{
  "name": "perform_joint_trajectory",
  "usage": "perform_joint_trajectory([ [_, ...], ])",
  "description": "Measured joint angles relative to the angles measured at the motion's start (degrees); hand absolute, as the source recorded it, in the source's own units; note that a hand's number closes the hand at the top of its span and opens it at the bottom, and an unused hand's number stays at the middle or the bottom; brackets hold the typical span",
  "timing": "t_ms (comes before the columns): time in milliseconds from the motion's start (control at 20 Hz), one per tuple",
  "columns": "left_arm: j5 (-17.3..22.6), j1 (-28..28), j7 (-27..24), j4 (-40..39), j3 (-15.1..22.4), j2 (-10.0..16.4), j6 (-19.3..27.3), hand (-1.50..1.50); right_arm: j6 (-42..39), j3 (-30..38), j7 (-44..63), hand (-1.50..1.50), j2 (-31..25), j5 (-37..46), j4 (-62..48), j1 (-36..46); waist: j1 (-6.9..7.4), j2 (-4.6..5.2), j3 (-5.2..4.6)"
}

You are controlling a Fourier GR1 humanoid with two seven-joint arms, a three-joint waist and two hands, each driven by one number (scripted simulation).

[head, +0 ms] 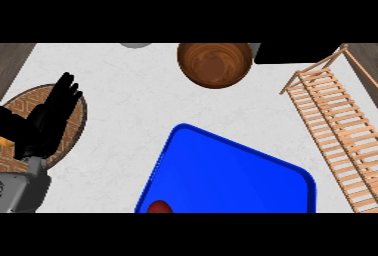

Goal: Pick the lemon from the tray and place it in the tiered shelf

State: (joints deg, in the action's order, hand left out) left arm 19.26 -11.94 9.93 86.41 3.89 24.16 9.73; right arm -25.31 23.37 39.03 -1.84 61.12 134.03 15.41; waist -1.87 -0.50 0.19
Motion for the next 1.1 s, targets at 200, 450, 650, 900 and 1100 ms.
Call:
perform_joint_trajectory([
  [200, -0.96, 0.08, -1.18, -0.90, 0.27, -1.09, 0.16, 0.00, -1.37, 8.24, -4.98, 1.50, -1.62, -7.87, -1.84, -0.15, -0.07, 0.06, -0.04],
  [450, -1.87, -0.78, -2.03, -2.17, 0.11, -2.12, -0.84, 0.00, 0.93, 19.59, -7.66, -1.50, -4.38, -17.21, -4.77, -1.93, 0.62, 0.26, -0.11],
  [650, -2.55, -1.87, -1.93, -3.06, -0.27, -2.94, -1.29, 0.00, 6.17, 25.52, -13.42, -1.50, -8.35, -22.33, -11.23, -1.86, 1.15, 0.40, -0.12],
  [900, -3.91, -1.45, -1.22, -1.70, 0.11, -4.12, -1.22, 0.00, 10.71, 30.97, -19.02, -1.50, -12.60, -28.88, -16.58, -1.74, 1.49, 0.42, -0.14],
  [1100, -4.04, -1.54, -0.04, -0.88, -0.80, -3.96, -2.23, 0.00, 9.72, 35.45, -19.34, -1.50, -18.01, -35.90, -19.76, -2.03, 1.48, 0.38, -0.17],
])
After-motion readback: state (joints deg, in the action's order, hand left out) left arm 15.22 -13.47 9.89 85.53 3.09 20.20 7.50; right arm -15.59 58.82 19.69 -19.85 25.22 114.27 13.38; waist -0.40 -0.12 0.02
